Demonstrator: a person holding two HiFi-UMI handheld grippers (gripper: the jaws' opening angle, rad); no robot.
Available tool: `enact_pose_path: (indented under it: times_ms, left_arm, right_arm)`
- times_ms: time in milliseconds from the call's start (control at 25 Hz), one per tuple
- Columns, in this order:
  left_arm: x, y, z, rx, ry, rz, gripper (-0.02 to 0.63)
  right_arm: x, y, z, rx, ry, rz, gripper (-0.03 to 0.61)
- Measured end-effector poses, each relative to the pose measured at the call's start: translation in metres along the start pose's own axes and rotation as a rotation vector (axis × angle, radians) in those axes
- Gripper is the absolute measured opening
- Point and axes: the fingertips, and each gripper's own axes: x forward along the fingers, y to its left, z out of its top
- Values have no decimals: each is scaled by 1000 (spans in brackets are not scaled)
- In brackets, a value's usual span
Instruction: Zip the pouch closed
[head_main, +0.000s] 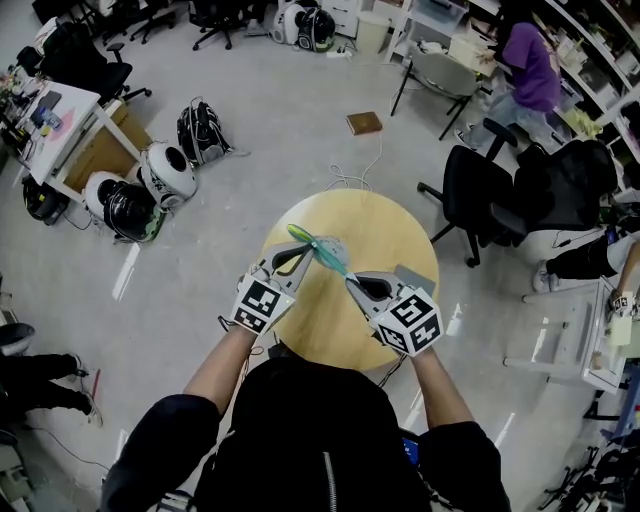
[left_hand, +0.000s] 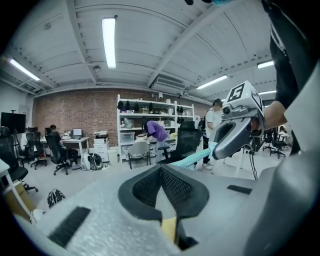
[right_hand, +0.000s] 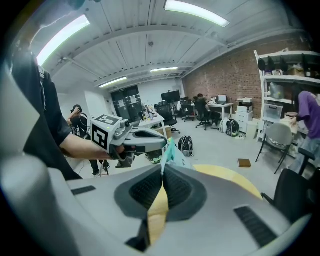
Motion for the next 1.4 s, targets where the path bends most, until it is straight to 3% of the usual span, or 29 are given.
enact_pose_path:
  times_ms: [160,1400]
  left_arm:
    - [-3,2,1,26,6,-6,5]
    - [-31,50,-43,-44,71,147,9]
  right_arm:
    - [0,4,4,-8,-5,4,9]
    - [-1,20,0,-16,2,14,9]
